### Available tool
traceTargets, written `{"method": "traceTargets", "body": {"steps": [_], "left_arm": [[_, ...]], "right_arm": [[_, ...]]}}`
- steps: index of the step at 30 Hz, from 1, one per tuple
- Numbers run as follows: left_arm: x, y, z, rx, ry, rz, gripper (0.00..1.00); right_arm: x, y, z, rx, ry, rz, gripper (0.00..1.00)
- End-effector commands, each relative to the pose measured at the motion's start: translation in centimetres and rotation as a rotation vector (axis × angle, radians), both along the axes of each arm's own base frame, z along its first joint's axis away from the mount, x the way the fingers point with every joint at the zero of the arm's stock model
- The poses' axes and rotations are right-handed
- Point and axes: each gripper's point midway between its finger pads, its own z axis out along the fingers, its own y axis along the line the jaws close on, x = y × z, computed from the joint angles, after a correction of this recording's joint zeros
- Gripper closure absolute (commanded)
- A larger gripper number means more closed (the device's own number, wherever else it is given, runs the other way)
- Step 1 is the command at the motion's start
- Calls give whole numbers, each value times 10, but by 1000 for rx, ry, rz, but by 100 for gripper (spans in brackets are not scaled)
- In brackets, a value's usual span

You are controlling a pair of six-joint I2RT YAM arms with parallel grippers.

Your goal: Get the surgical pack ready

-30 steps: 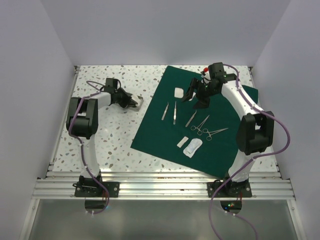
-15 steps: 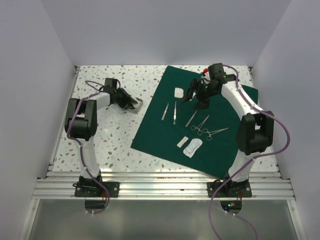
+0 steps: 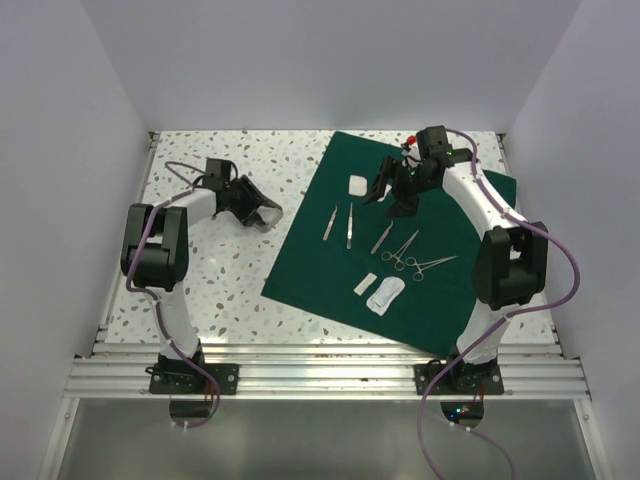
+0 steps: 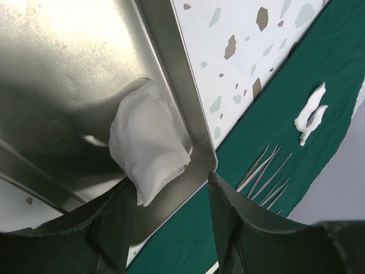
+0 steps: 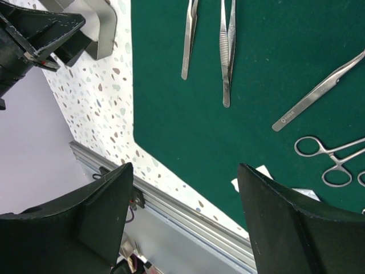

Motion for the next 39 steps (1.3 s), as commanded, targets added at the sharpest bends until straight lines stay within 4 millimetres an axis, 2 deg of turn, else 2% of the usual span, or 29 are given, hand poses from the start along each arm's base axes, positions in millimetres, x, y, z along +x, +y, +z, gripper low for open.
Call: {"method": "traceTargets", "body": {"steps": [1,3,11,18,24,28,31,34,35,36,39], "left_arm": [[-2,-2,19,2,-53,-27,43],[0,-2,23,13,-58,-37,40],[-2,-3,32,64,-58,-97,40],[5,5,37,204,-44,-162,40],[0,14,42,298,14,-173,36],[-6,18,48,322,15,-181,34],[-10,25,55,357,-8,-189,34],[-5,25,73,377,-108,-219,37],[-3,25,82,393,-159,-247,39],[-3,23,86,393,-185,-267,41],[-6,17,97,394,-255,-344,44]], "right_arm": [[3,3,2,26,-8,5,23],[4,4,1,25,-8,5,23],[11,3,1,17,-16,-3,23],[12,3,-1,20,-12,-10,23],[11,2,-6,7,-9,-12,23],[18,2,-10,10,-3,-43,23],[32,0,-14,-8,-28,-89,23],[57,-5,-23,-41,-90,-145,27],[73,-9,-23,-63,-148,-170,28],[81,-12,-36,-80,-143,-183,29],[107,-21,-48,-122,-183,-213,34]]}}
